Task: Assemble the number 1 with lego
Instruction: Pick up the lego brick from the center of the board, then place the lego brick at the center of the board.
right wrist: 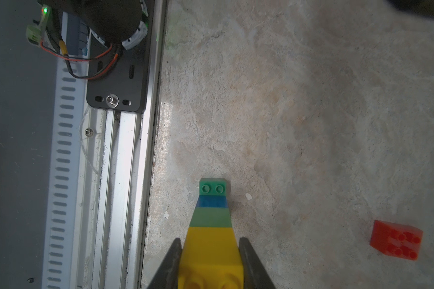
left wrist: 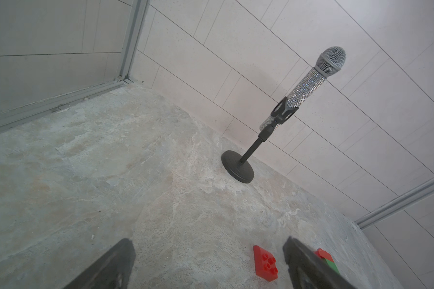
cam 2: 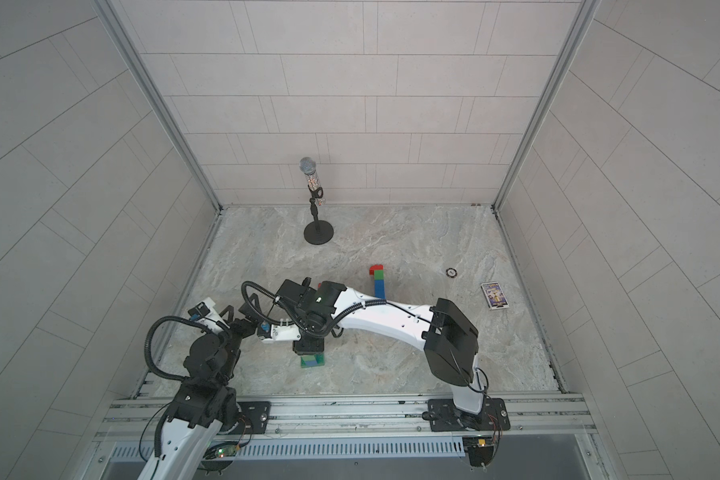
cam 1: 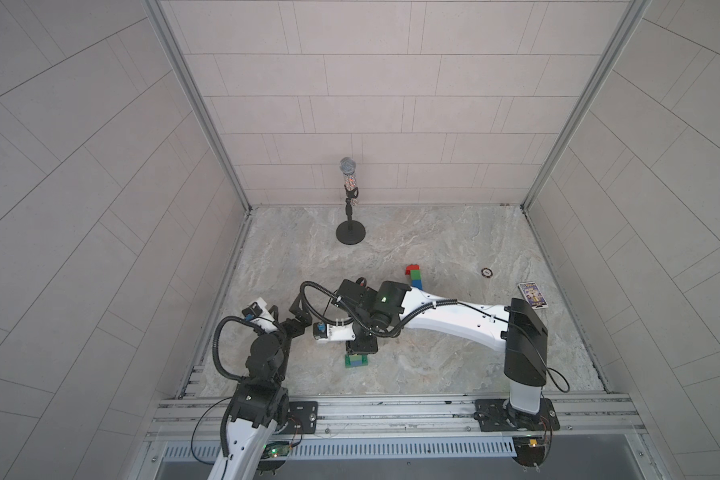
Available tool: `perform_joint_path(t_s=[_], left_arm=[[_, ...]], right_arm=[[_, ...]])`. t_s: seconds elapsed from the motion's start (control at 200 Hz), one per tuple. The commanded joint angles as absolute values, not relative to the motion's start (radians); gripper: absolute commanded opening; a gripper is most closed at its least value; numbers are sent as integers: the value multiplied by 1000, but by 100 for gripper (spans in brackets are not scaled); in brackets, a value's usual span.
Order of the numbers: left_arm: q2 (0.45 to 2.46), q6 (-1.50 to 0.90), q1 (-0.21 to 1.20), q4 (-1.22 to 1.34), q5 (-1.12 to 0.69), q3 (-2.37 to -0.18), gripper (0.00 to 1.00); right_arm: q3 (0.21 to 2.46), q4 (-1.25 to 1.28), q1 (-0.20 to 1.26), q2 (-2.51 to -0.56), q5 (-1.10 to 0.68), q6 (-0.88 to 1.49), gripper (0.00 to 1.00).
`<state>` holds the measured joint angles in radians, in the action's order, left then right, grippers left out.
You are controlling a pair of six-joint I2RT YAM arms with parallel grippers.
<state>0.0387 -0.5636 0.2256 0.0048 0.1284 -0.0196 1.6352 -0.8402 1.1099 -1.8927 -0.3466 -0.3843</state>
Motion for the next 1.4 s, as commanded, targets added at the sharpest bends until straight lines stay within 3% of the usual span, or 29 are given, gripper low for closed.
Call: perform_joint_path(t_s=[0.0, 0.155, 0.475, 0.71, 1.036, 1.126, 1.351, 1.356, 1.371, 1.376, 1.396], left_arm=[[5, -475, 224, 52, -107, 6, 100], [35, -398, 225, 178, -367, 14, 100], [305, -413, 226, 522, -579, 35, 100], [390, -419, 228, 600, -608, 33, 100], [215, -419, 228, 423, -537, 36, 100], [189, -418, 228, 399, -531, 34, 100], [235, -420, 228, 437, -532, 36, 100], [235, -421, 227, 436, -532, 36, 100], [234, -421, 228, 436, -532, 36, 100], [235, -420, 227, 437, -532, 36, 100], [235, -421, 228, 436, -531, 35, 100]], right_arm=[[1582, -922, 1084, -1924, -309, -353, 0], [1618, -932, 1040, -1888, -284, -347, 0], [1698, -985, 954, -1891, -231, -380, 0], [1653, -905, 908, -1881, -286, -396, 0], [1619, -863, 891, -1891, -310, -382, 0], [1609, -859, 891, -1893, -314, -375, 14], [1582, -832, 890, -1866, -303, -354, 60], [1581, -832, 891, -1865, -303, -354, 63], [1580, -831, 891, -1862, -303, -354, 91], [1580, -830, 890, -1860, -302, -354, 96], [1580, -830, 891, -1857, -301, -353, 100]])
